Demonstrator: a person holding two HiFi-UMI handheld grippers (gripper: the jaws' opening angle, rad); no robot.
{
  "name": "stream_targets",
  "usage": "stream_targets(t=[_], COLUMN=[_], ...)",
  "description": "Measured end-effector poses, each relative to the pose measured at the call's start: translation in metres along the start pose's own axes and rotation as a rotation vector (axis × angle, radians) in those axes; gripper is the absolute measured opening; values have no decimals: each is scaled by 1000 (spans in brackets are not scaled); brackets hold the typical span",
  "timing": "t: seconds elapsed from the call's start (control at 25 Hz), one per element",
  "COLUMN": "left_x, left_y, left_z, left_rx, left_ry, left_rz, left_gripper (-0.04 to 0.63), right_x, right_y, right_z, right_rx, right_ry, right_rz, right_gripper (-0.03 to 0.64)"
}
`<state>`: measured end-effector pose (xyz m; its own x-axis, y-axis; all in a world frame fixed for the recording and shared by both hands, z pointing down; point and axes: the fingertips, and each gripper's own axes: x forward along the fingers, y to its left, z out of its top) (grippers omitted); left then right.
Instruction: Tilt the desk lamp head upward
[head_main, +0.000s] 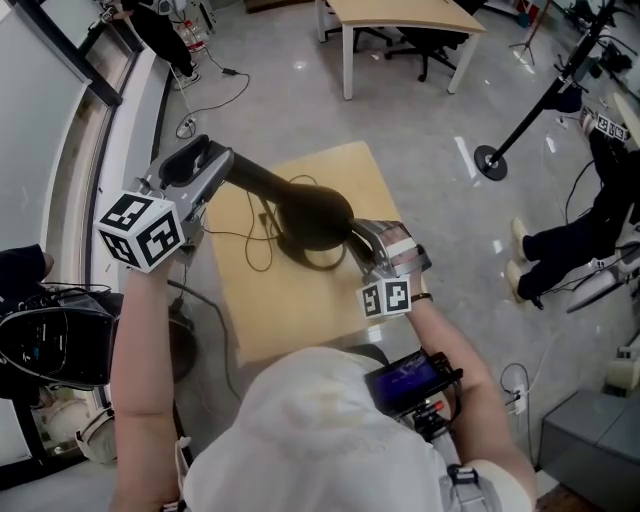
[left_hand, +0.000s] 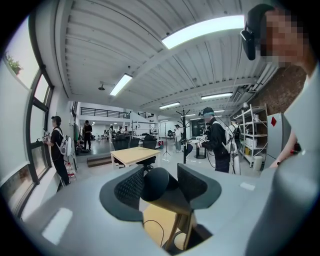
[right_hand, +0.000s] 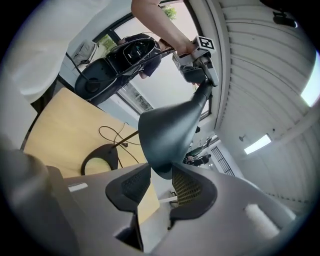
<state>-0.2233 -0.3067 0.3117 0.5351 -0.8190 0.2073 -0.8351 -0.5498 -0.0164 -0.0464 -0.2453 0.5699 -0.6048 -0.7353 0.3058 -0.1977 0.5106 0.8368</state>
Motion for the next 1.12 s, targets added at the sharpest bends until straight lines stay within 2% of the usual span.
stream_targets(t=[0.36, 0.84, 1.12], left_x=[-1, -5, -5], left_y=[5, 13, 31], left_z=[-6, -15, -23], left_rx=[-40, -150, -165], left_ry=[-4, -41, -39], left_rz=[-2, -19, -10], left_gripper=[210, 210, 201], right_x=[-8, -36, -34], right_y=[-9, -36, -51], right_z=[-3, -5, -1], right_rx=[-38, -87, -119], right_ry=[-5, -4, 5], right_rz=[-22, 3, 4], right_gripper=[132, 121, 112])
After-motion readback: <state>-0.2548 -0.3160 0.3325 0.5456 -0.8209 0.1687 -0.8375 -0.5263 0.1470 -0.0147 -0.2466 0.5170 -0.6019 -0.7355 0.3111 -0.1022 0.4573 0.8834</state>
